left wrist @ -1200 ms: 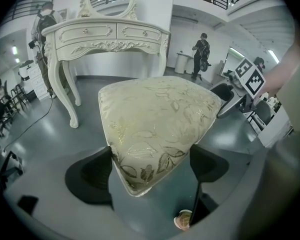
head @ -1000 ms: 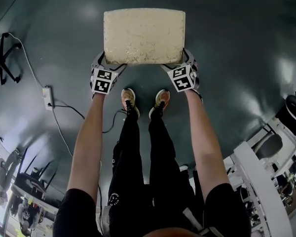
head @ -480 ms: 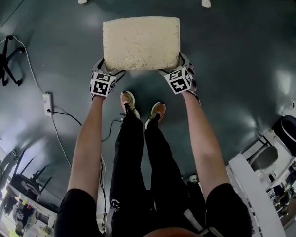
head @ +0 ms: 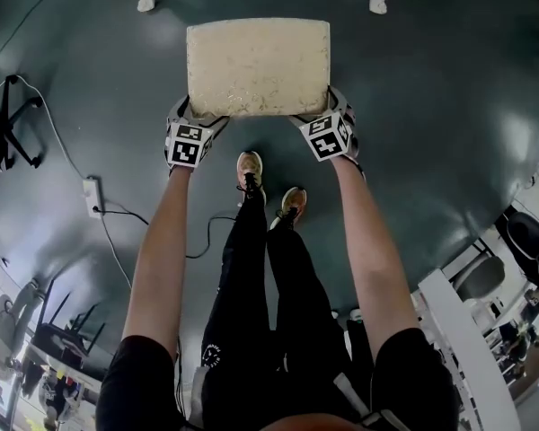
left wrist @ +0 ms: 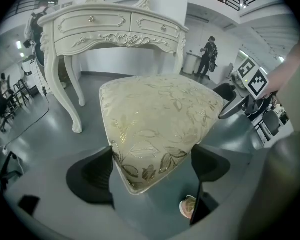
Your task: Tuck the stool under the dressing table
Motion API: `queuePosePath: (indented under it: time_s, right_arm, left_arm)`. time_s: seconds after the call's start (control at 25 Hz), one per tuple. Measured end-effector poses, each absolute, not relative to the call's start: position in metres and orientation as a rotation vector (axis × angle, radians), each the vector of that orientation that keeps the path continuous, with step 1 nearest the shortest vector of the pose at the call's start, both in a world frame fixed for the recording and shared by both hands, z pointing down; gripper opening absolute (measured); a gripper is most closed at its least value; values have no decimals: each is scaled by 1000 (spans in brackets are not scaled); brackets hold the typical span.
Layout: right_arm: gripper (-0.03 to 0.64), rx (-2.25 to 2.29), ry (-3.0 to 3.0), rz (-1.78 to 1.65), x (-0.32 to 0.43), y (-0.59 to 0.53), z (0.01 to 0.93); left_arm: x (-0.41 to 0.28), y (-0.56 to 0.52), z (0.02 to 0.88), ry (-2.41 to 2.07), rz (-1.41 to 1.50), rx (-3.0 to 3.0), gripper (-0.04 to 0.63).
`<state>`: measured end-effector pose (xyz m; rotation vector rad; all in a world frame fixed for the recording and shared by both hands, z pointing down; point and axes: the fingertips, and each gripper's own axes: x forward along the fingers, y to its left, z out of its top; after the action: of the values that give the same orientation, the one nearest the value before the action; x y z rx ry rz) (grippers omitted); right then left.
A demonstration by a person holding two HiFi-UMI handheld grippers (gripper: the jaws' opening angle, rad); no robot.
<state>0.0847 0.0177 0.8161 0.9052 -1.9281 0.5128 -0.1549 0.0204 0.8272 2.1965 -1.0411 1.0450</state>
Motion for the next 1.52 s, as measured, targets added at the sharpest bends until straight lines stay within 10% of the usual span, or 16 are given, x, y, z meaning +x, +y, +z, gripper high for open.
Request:
queuePosePath:
  time_s: [1.52]
  right_arm:
    - [557,973,-1949,532,93,-189,823]
  left_arm:
    - [-150,-188,834,-1150,953,2060,476]
